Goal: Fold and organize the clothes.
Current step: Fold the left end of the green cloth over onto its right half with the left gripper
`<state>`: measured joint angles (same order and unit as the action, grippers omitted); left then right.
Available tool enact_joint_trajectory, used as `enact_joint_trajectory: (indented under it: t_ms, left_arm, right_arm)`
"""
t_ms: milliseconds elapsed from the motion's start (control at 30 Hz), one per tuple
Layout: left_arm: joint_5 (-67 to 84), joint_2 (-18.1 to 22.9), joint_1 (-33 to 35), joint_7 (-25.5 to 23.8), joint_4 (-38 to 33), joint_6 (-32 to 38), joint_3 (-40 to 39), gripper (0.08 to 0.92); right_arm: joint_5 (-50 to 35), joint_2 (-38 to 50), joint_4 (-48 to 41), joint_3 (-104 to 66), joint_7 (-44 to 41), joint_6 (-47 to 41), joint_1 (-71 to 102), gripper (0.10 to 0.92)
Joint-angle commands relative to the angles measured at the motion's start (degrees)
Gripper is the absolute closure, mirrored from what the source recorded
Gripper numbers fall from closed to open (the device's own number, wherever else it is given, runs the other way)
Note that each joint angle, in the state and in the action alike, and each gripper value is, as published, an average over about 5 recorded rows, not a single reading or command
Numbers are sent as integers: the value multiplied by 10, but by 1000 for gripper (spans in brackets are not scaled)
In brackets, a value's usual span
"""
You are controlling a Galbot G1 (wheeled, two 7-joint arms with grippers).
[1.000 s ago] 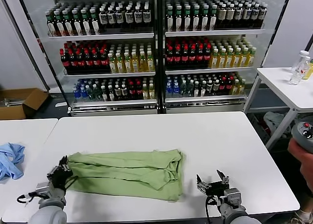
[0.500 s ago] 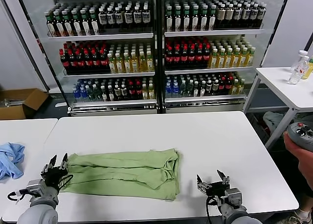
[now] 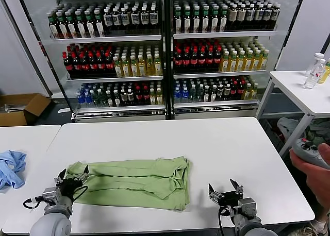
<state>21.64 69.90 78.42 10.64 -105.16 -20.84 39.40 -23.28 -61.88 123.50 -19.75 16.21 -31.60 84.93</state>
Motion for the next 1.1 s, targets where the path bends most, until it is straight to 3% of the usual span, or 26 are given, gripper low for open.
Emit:
enact_joint_trajectory:
  t_ms: [33,300,667,1100]
  left_arm:
    - [-25,2,5,18,32,-13,-10,178]
    - [25,5,6,-8,33,0,-3,216]
    - [56,8,-11,-10,69,7,7,528]
    - [84,-12,-4,-3,6,31,91,882]
  right_arm:
    - [0,-2,-2,2,-1,0,-1,203]
    - [0,0,-3,3,-2,2,-3,203]
    - [0,-1,-8,5,-3,4,-3,203]
    - [-5,4,-9,4,-1,7,-11,203]
